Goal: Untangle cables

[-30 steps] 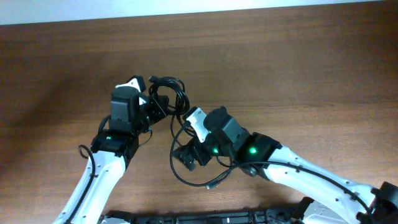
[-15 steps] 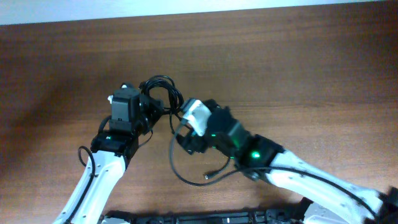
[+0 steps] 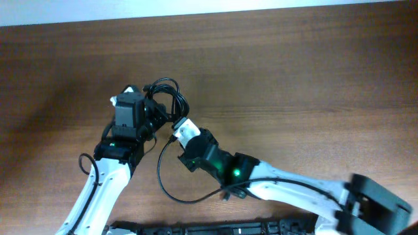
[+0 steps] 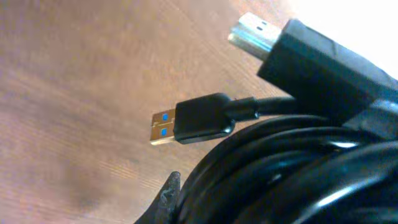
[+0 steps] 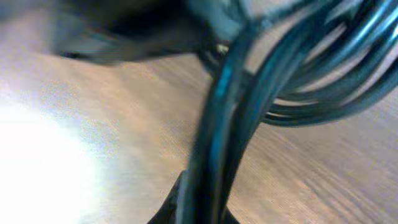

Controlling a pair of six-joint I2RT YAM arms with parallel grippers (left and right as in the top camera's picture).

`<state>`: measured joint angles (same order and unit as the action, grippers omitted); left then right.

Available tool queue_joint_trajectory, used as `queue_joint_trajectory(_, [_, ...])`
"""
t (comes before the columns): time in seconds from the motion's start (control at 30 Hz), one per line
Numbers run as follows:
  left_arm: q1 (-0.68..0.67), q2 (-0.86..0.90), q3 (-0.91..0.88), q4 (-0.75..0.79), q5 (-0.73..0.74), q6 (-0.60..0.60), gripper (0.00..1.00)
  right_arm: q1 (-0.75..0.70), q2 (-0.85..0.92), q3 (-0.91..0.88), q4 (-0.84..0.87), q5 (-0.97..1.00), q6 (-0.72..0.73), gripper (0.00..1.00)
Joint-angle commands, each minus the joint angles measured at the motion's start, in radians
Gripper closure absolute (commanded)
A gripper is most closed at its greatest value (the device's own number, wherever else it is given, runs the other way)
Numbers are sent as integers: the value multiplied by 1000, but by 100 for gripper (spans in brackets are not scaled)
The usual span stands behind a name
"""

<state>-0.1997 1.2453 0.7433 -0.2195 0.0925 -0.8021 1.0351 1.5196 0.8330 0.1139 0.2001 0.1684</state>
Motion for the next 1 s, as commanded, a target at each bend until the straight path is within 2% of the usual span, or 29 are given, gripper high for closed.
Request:
queue_joint_trajectory(0.0, [8,-11,11,105,81,314,100,3,-143,3,-21,-261,108,96])
queue_joint_trajectory(0.03, [8,-11,11,141,173,372,100,3,-169,3,-49,-292,145,96])
queue_joint_trajectory(0.13, [8,-11,11,193,443,438,100,-61,-217,3,-85,-333,241,96])
queue_joint_trajectory(0.2, [8,-11,11,184,474,437,100,-160,-225,3,-142,-445,265,96])
queue_joint_trajectory(0.27, [8,-11,11,190,581,487,100,-239,-225,3,-142,-465,420,96])
queue_joint_trajectory(0.37, [8,-11,11,197,759,599,100,-301,-225,3,-104,-513,421,96])
queue_joint_trajectory(0.43, [8,-11,11,196,810,650,100,-330,-224,3,-89,-470,470,96])
queue_joint_trajectory(0.57, [8,-11,11,137,842,855,100,-442,-222,3,-95,-457,495,96])
queue_joint_trajectory(0.67, [8,-11,11,139,879,876,100,-487,-221,3,-87,-450,495,91])
queue_joint_trajectory(0.77, [-7,-11,11,151,993,875,100,-486,-206,3,-43,-345,495,91])
queue_joint_trajectory(0.8, [-17,-11,11,160,982,875,100,-486,-195,3,-27,-359,495,91])
queue_joint_trajectory(0.83, [-23,-11,11,173,947,875,100,-485,-193,3,-24,-421,495,87])
queue_joint_trajectory(0.87, [-20,-11,11,182,837,874,100,-486,-193,3,-42,-444,494,68])
queue_joint_trajectory(0.93, [11,-11,11,195,801,858,100,-511,-216,3,-106,-455,460,28])
queue_joint_trajectory(0.97, [43,-11,11,202,809,848,100,-539,-256,3,-146,-507,460,2])
